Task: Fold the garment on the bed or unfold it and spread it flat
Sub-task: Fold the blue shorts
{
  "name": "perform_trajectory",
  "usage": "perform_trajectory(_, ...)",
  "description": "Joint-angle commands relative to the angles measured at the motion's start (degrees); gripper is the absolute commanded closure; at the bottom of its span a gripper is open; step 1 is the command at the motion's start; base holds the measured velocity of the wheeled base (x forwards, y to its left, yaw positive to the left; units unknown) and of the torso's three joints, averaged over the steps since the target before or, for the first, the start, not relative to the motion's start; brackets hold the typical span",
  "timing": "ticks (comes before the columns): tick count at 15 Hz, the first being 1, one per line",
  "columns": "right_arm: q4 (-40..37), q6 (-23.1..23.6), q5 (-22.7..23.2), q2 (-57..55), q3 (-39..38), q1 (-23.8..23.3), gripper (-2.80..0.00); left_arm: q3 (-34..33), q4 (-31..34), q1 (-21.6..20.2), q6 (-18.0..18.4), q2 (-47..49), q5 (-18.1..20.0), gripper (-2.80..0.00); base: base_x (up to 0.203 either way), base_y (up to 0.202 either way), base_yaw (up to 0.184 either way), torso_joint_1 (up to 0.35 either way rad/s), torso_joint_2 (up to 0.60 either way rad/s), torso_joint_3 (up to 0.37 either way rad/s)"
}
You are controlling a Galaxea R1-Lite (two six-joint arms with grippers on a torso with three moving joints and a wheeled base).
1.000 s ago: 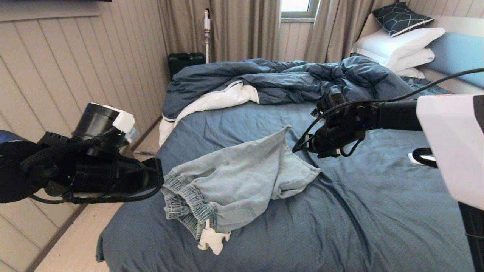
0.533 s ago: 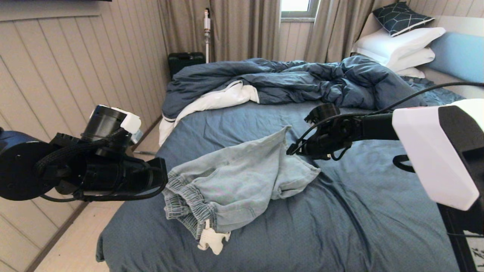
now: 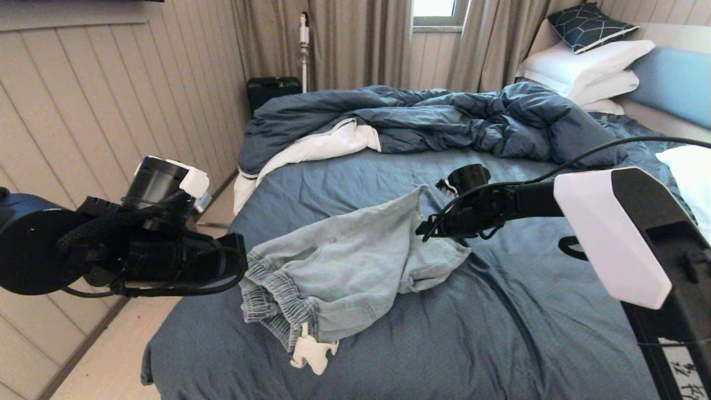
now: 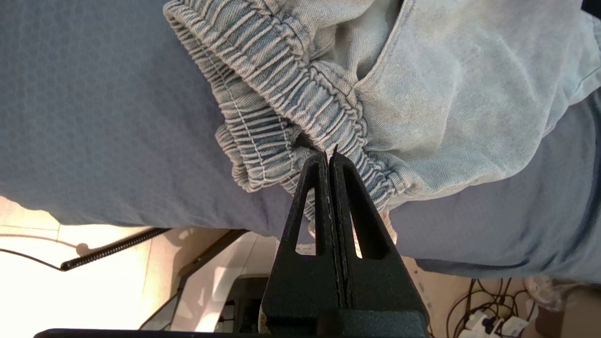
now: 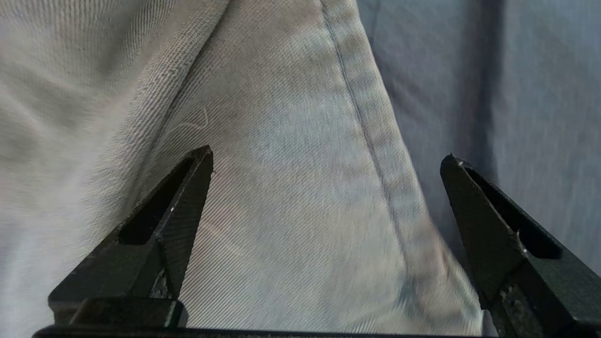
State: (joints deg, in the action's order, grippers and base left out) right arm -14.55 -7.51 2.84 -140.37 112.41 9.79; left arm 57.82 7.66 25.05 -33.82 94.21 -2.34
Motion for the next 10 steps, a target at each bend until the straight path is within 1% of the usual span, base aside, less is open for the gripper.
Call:
perform_trajectory(1,0.14,0.83,0.06,-0.96,0.09,-0.04,-2.8,-0.34,0.08,0.0,-0.2,-0.08,-0.03,0.0,0.0,0.0,0.0,0.0,0.0,0.0)
perform_trajectory(10,0.05,1.09,0.06,-3.51,0.35,0.67,-2.8,-0.52,-0.01,0.0,-0.28,0.55,0.34,0.0,0.0,0.0,0.0,0.0,0.0,0.0)
